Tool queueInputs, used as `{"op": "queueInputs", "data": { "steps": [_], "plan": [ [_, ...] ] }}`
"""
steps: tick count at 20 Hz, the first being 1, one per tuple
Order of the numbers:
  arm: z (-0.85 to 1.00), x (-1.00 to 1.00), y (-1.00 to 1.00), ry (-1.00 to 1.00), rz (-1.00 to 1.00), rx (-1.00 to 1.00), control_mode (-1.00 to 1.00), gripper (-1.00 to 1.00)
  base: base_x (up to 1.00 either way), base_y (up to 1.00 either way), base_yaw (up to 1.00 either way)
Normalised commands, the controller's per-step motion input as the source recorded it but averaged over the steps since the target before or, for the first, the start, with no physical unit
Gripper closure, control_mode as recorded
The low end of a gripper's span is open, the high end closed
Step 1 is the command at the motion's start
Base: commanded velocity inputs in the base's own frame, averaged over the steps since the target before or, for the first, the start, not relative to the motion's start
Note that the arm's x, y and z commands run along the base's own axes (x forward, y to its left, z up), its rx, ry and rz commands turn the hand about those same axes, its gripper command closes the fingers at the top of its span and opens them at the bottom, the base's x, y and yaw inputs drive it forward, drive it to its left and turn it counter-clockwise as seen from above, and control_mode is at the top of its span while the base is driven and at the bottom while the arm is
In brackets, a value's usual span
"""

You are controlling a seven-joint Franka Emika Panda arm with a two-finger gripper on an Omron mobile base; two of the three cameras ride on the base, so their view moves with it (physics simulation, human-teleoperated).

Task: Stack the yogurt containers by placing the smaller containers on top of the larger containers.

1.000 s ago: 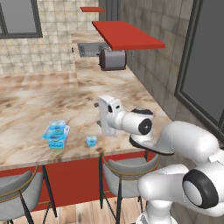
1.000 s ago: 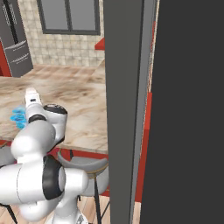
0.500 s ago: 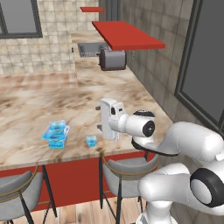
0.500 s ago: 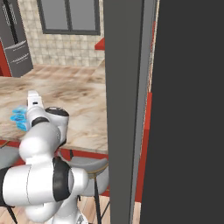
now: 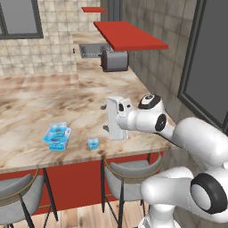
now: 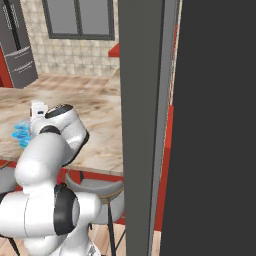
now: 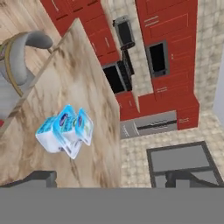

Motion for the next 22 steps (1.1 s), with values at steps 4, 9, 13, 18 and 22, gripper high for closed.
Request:
{"op": "queueInputs", "data": {
  "steps": [4,9,13,18,22],
  "plan": [
    [0.95,-0.44,-0.26,0.17,0.00,-0.12,-1.00,-1.00,0.00,0.00,0.00],
    [0.75,-0.28,-0.26,0.24,0.00,-0.14,-1.00,-1.00,0.00,0.00,0.00],
    [0.69,-0.04,-0.39,0.29,0.00,-0.12,-1.00,-1.00,0.00,0.00,0.00],
    [0.81,0.00,-0.48,0.37,0.00,-0.08,-1.00,-1.00,0.00,0.00,0.00],
    [1.00,-0.07,-0.39,0.41,0.00,-0.04,-1.00,-1.00,0.00,0.00,0.00]
  ]
}}
